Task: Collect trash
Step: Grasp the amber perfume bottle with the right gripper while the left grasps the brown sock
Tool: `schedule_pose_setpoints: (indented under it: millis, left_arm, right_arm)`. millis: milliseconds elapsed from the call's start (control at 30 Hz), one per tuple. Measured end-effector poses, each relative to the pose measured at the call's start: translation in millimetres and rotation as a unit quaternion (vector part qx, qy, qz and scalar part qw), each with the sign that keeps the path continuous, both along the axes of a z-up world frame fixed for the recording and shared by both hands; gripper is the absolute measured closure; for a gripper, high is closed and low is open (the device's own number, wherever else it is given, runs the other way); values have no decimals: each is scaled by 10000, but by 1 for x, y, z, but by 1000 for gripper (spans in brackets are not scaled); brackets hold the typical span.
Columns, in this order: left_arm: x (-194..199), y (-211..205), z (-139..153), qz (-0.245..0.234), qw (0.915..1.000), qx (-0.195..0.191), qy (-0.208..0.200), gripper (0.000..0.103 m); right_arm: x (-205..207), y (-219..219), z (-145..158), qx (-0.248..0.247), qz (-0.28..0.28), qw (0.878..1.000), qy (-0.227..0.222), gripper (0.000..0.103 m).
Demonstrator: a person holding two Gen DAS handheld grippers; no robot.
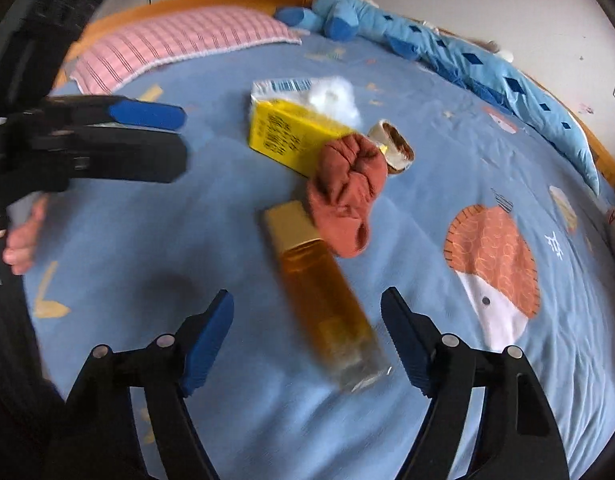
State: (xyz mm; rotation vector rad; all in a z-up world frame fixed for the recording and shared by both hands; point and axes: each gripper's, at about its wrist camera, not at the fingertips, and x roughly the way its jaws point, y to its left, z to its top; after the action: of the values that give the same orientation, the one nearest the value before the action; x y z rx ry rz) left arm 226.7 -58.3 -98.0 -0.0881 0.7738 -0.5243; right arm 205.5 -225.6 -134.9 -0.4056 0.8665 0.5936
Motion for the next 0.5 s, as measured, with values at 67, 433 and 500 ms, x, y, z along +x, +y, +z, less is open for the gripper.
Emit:
schedule_pose_setpoints:
  millis: [67,433,500]
  left_arm:
    - [3,-1,-3,-17,10000,-18,65,4]
    - [18,-23,-9,-135,9997,160,159,4]
    - [21,-36,-9,-215,9995,192,142,4]
  right_arm:
    - [9,0,-4,57,-6,10000,82,37]
    - [0,-27,-3,756,-370,9953,476,70]
    - [-10,-36,1,859,-416,9944,464,71]
